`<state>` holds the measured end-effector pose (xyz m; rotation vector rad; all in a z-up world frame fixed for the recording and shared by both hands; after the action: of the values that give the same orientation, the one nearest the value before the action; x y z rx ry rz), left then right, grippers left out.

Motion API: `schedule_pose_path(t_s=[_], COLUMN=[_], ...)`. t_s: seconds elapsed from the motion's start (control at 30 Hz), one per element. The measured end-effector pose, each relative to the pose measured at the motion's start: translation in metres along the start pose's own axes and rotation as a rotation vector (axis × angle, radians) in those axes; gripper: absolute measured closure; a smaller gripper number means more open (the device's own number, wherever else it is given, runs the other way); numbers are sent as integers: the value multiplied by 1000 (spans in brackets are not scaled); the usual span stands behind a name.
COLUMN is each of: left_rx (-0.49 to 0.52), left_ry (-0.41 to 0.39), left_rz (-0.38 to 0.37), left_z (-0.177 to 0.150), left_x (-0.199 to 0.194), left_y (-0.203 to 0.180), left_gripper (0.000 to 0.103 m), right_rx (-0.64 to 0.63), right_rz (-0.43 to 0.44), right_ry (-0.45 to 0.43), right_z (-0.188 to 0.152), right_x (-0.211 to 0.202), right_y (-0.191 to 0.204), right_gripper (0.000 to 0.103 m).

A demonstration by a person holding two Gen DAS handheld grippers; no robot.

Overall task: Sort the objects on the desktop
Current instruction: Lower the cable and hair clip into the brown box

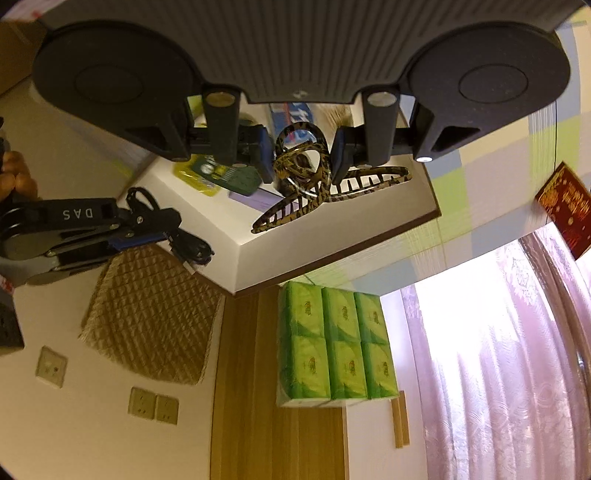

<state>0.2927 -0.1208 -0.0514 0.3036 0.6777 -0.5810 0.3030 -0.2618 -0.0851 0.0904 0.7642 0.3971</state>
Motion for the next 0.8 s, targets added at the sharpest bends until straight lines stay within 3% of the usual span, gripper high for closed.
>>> schedule_pose_path(t_s=[0.47,0.8], left_rx=[-52,-40], left_ry=[204,304], left_rz=[13,63], left_z=[-2,-17], left_x=[122,173], left_y=[28,38], left_gripper=[76,76], right_rx=[-15,-29], right_rz=[-90,-170], right_ry=[169,231], right_z=[10,6], right_x=[96,124], right_y=[-48,-72], right_gripper=[89,89])
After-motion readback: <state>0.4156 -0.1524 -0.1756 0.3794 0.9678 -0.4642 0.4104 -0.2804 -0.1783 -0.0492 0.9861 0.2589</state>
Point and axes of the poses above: each gripper's, at about its wrist camera, not at the fingertips, and x roughly the way its jaws point, y to its left, z to its top, the point moved 10 cm from there along x, roughly the way its jaws point, and after that the axes turned 3 degrees about x, right-handed, at the moved point
